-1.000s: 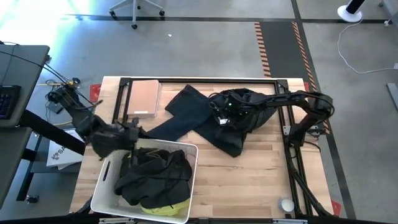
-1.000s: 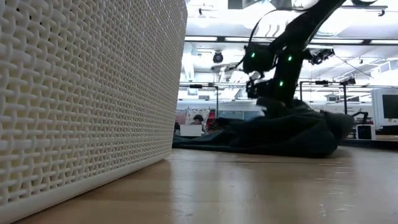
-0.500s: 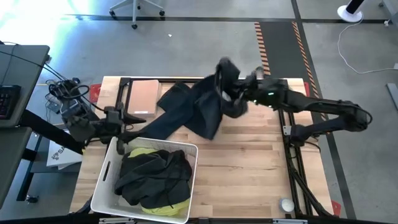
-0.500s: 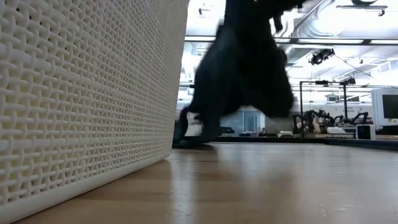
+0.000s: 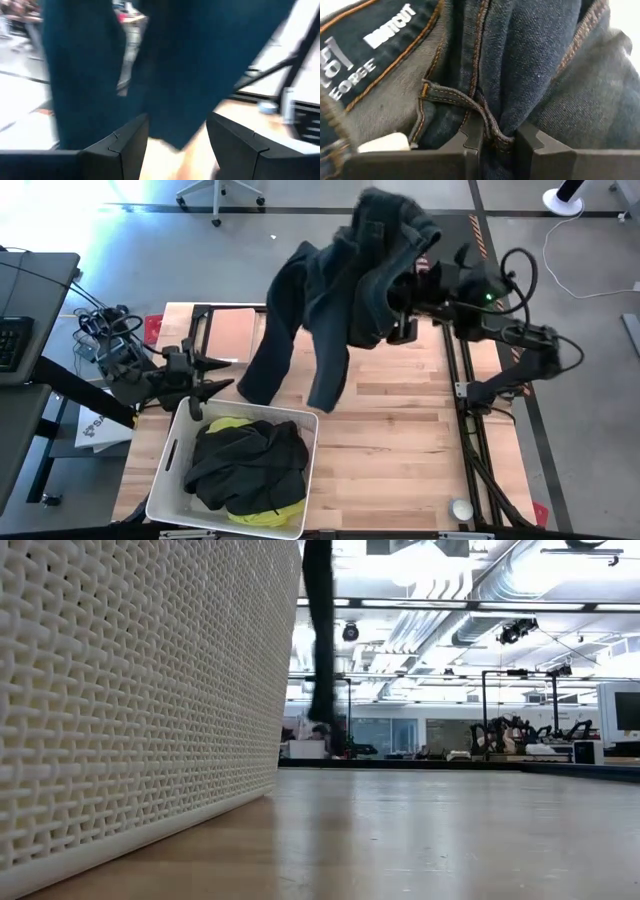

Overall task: Sort clothes
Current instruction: Put the dark blue pants into the white bin

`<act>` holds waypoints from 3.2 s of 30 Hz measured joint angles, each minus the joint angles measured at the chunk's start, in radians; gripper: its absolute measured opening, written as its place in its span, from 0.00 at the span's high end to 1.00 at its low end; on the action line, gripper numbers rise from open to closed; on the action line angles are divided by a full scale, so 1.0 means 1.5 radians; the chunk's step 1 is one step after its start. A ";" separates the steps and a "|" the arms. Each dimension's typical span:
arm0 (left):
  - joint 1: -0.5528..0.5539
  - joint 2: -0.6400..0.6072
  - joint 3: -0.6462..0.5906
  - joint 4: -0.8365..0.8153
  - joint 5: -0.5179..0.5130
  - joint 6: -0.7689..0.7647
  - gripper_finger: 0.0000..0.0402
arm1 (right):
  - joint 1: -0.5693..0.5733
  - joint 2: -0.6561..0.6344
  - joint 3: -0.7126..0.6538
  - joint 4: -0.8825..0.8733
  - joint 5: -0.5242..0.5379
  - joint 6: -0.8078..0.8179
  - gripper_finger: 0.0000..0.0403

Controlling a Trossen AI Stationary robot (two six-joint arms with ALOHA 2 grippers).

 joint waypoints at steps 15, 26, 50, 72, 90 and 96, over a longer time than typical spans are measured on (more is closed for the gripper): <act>0.133 -0.010 -0.028 0.032 -0.138 0.120 0.51 | 0.000 0.184 0.362 0.065 -0.122 -0.008 0.89; 0.384 0.062 -0.054 0.355 0.220 0.388 0.50 | -0.001 0.186 0.405 0.086 -0.161 0.034 0.89; 0.654 0.536 -0.012 0.979 1.010 0.199 0.39 | -0.004 0.188 0.406 0.025 -0.136 0.037 0.89; 0.493 0.385 0.228 1.032 1.363 -0.069 0.51 | -0.008 0.206 0.406 0.031 -0.084 0.135 0.89; 0.358 0.130 0.229 0.339 0.905 0.180 0.63 | 0.029 0.336 0.406 0.181 -0.003 0.306 0.90; 0.277 0.095 0.229 0.206 0.756 0.151 0.67 | 0.029 0.386 0.407 0.180 0.001 0.358 0.90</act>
